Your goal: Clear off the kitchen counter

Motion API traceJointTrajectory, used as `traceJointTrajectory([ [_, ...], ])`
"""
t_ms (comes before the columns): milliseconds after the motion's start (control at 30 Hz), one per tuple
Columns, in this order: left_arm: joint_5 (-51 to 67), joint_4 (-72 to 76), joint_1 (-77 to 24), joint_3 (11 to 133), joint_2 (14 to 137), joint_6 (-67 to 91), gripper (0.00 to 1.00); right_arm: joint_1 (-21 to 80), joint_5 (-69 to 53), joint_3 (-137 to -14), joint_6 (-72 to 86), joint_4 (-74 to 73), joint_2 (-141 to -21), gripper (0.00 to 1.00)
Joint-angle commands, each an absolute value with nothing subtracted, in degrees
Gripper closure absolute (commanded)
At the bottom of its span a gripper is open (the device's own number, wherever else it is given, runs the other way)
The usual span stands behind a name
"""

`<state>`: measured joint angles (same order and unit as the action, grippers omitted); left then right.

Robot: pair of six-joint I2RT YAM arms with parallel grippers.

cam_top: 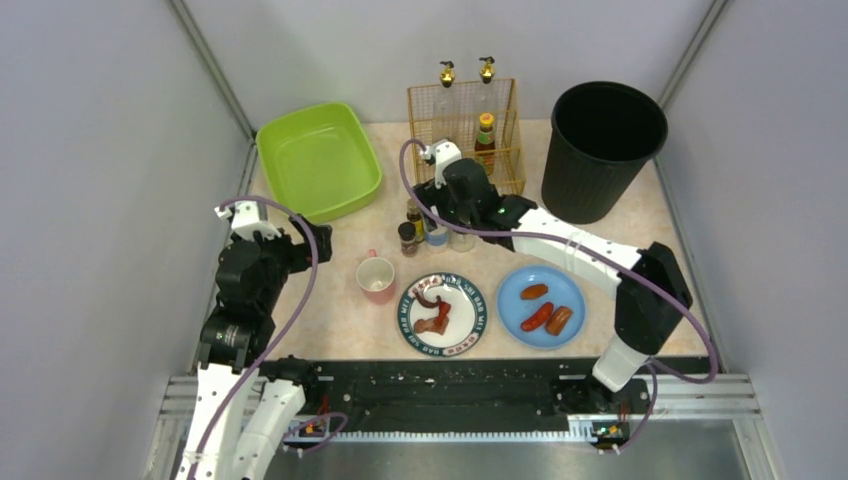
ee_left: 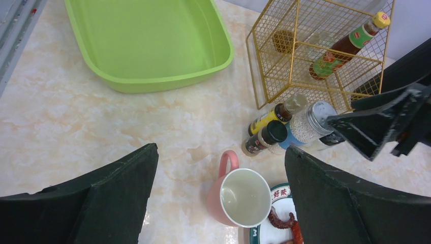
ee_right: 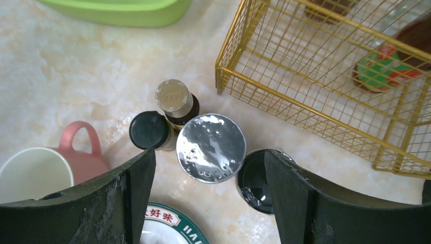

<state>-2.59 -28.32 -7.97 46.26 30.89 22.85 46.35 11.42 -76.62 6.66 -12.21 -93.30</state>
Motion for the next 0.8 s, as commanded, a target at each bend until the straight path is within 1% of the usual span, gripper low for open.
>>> traceJointTrajectory([
  [0,-2.4,-27.1,-8.3,46.6,30.9,23.4,0.01,46.7,10.3,-81.8,6.8,-14.0,-97.2,0.23],
  [400,-2.7,-27.2,-8.4,46.7,30.8,23.1,0.01,46.7,11.8,-84.3,4.9,-14.3,-101.4,0.23],
  [767,-2.8,-27.2,-8.4,46.7,30.9,23.0,0.01,46.6,11.2,-84.5,4.3,-15.3,-102.8,0.27],
])
